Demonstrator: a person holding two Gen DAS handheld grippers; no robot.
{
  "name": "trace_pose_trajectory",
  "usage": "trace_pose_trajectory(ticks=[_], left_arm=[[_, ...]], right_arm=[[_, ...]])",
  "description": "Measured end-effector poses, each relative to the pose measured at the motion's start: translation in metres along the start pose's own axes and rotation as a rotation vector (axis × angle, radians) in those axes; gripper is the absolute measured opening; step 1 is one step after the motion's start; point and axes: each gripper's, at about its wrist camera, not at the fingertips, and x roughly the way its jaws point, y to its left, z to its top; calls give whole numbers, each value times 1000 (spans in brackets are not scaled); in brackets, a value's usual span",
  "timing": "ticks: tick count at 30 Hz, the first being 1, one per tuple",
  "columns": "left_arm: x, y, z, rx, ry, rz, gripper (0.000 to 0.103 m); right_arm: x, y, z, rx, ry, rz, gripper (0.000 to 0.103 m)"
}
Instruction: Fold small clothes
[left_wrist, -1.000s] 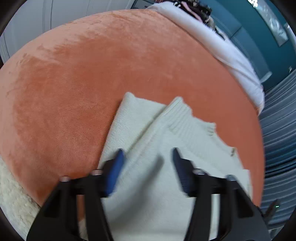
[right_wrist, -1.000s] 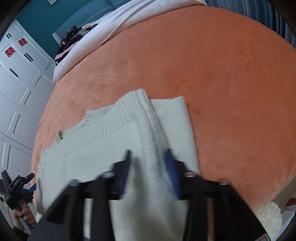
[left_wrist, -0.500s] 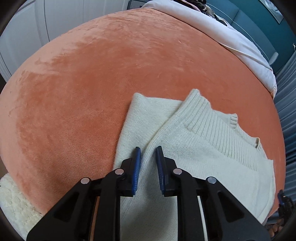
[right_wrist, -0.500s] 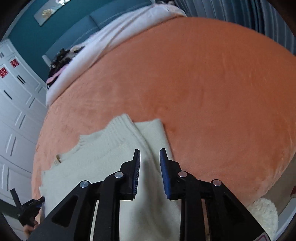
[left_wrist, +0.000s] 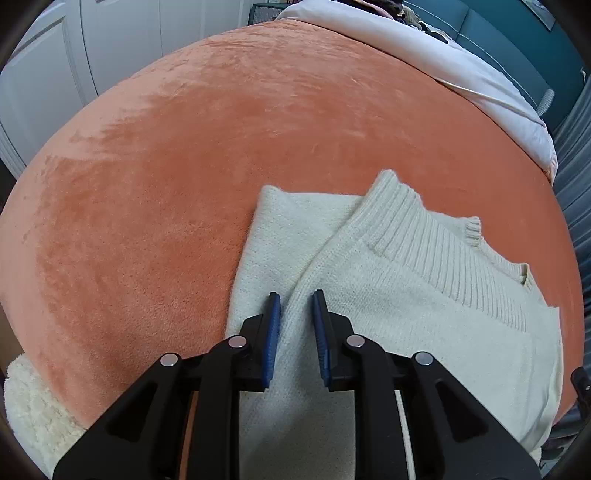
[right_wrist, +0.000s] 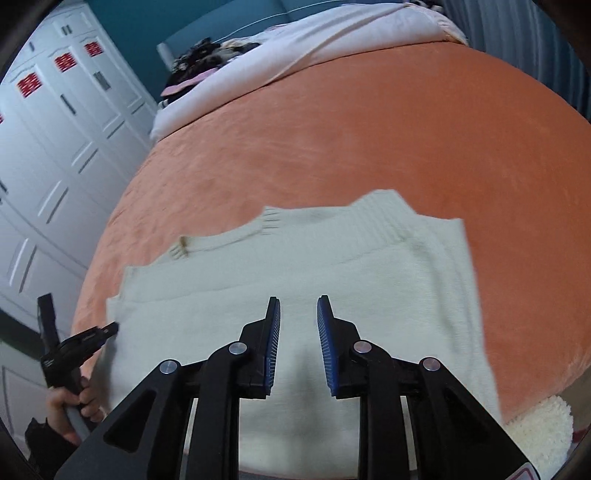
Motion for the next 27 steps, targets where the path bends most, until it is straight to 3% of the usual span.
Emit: trace_pose_trajectory(ticks=[3, 5, 6, 8, 9, 10, 12, 14, 16, 17, 18, 19, 21, 22, 23, 24, 27], left_arm=[[-2, 0, 1, -8, 4, -2, 18], [-12, -2, 6, -24, -3, -23, 18], [-20, -4, 9, -25, -19, -45, 24], [-32, -11, 19, -14, -51, -75, 49], [-34, -14, 26, -13, -62, -82, 71], [-33, -17, 31, -13, -72, -89, 78], [-20, -23, 42, 6, -43, -94, 78], [2, -28, 48, 26, 20, -101, 75], [20, -28, 50, 27, 85, -97, 50], [25, -26, 49, 8, 94, -104, 49], [24, -25, 49, -11, 76, -112, 39], [23, -25, 50, -19, 67, -123, 18], [20, -26, 53, -40, 68, -143, 10], [15, -27, 54, -51, 49, -145, 9], [8, -30, 56, -48, 28, -150, 8], [0, -32, 58, -43, 9, -159, 8], [-24, -35, 69, -39, -47, -191, 8]], right_arm=[[18, 49, 2, -102, 45, 54, 22], [37, 80, 1, -178, 75, 43, 22], [44, 92, 1, -207, 84, 36, 22], [42, 103, 1, -236, 72, 45, 22], [38, 102, 1, -240, 55, 44, 22], [36, 96, 0, -240, 37, 23, 24], [33, 78, 4, -205, -3, -43, 36], [27, 40, 14, -111, -28, -118, 52], [19, -2, 24, -13, -70, -218, 61], [18, -22, 28, 30, -82, -266, 65], [19, -40, 32, 71, -77, -301, 66], [24, -55, 35, 104, -56, -317, 67], [36, -77, 38, 142, 0, -295, 67], [46, -82, 38, 147, 38, -259, 62], [56, -82, 38, 138, 79, -204, 30], [59, -79, 39, 114, 94, -163, 10], [19, -66, 50, 85, -50, -91, 8]])
